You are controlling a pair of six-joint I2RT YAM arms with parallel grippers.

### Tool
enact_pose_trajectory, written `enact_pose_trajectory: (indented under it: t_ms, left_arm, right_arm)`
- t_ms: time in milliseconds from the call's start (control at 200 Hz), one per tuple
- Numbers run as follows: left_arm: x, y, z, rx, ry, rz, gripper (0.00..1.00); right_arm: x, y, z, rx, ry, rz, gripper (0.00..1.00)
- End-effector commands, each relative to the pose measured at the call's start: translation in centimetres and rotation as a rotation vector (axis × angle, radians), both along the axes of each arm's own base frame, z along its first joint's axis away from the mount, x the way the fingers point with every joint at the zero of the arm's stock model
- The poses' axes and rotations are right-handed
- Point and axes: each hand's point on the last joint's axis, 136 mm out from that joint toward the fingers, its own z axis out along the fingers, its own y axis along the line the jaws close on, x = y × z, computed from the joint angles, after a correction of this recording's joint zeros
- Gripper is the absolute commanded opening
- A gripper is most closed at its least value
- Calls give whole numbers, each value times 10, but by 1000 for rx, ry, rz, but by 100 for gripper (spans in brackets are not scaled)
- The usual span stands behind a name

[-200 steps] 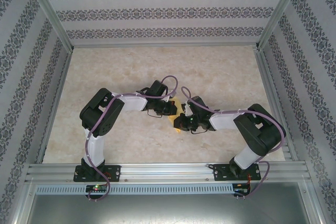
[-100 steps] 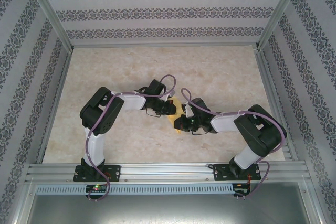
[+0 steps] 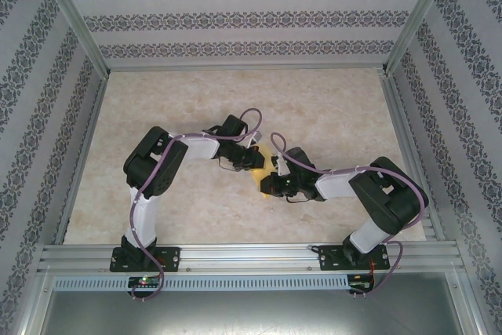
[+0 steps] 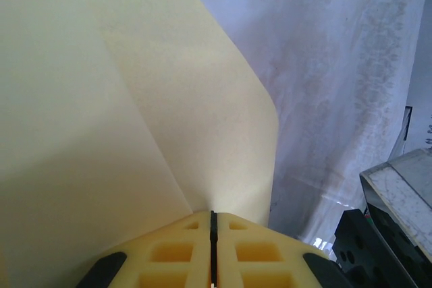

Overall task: Fold a paper plane with a square sheet of paper (pick it up from the middle)
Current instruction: Fourth fold the wing at the center of the table.

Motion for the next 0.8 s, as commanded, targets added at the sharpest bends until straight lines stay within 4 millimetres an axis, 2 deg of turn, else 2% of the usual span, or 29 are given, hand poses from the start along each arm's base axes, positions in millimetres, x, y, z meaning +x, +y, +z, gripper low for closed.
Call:
enact_pose_trajectory:
  t_ms: [0, 634, 794]
  left_arm:
    - [47, 40, -29, 146, -70, 155, 11]
    - [79, 41, -29, 178, -87, 165, 11]
    - [90, 42, -23, 172, -98, 176, 11]
  right_arm:
    - [-55, -39, -53, -185, 224, 19, 6]
    - [-63, -45, -56, -222, 233, 34, 5]
    - [-65, -46, -57, -226, 238, 38, 6]
